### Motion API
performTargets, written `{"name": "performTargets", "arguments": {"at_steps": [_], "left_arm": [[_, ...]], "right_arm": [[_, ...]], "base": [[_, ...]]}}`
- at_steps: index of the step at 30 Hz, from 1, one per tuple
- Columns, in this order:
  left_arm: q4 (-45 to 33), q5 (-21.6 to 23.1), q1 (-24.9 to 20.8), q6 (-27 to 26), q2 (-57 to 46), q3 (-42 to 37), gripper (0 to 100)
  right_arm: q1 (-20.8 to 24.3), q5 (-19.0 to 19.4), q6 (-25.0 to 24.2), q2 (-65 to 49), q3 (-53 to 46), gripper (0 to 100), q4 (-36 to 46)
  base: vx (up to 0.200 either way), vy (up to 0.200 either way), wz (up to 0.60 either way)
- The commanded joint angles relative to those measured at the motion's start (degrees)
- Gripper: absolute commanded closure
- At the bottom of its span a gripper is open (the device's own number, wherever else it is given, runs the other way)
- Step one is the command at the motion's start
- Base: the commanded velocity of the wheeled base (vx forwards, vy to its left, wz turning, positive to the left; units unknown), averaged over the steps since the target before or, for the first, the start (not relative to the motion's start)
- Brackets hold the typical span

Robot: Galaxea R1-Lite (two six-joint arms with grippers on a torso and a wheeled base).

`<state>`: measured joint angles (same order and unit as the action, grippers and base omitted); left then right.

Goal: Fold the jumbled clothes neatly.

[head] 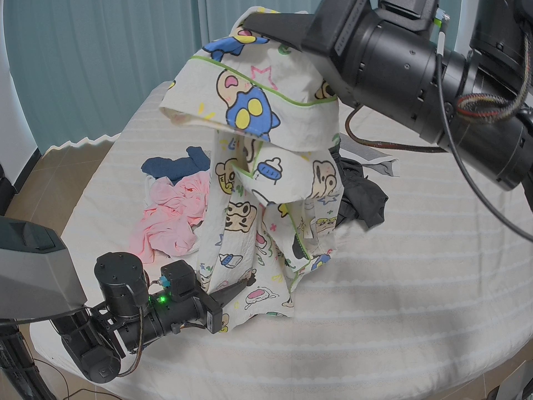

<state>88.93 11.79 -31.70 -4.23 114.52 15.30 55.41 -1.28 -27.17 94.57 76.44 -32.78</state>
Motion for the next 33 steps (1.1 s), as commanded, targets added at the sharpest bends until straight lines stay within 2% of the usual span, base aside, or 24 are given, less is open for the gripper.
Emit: {"name": "performTargets", "arguments": {"at_steps": [1,9,10,14,18,21,25,29,33], "left_arm": [[1.1,0.1,-0.6,0.2,0.1,-1.1,100],[1.1,0.1,-0.8,0.3,-4.0,-4.3,100],[1.1,0.1,-2.1,0.4,-6.3,-8.0,100],[1.1,0.0,-2.6,0.4,-11.0,-13.0,100],[1.1,-0.3,-2.2,2.3,-17.1,-15.2,100],[1.1,-0.5,-2.1,5.3,-22.3,-15.2,100],[0.9,-0.9,-1.8,6.5,-26.3,-15.2,100],[0.5,-1.1,-0.8,6.8,-29.1,-15.2,100],[-1.9,-2.3,4.5,6.3,-32.7,-13.3,100]], "right_arm": [[-0.7,0.0,0.0,0.2,-0.1,100,-0.1],[-2.2,0.0,0.0,-0.9,-1.6,100,0.0],[-3.9,0.2,0.0,-1.9,-3.5,100,0.0],[-7.4,0.3,0.1,-4.8,-7.7,100,0.0],[-10.8,0.9,0.1,-8.3,-11.5,100,0.3],[-15.0,3.1,0.0,-10.5,-14.9,100,0.2],[-18.9,3.3,0.0,-11.5,-18.0,100,-0.2],[-21.8,3.4,-0.1,-12.8,-18.8,100,-0.2],[-25.4,3.5,-0.1,-14.7,-19.0,100,-0.1]], "base": [[0.0,0.0,0.0],[0.0,0.0,0.0],[0.0,0.0,0.0],[0.0,0.0,0.0],[0.0,0.0,0.0],[0.0,0.0,0.0],[0.0,0.0,0.0],[0.0,0.0,0.0],[0.0,0.0,0.0]]}}
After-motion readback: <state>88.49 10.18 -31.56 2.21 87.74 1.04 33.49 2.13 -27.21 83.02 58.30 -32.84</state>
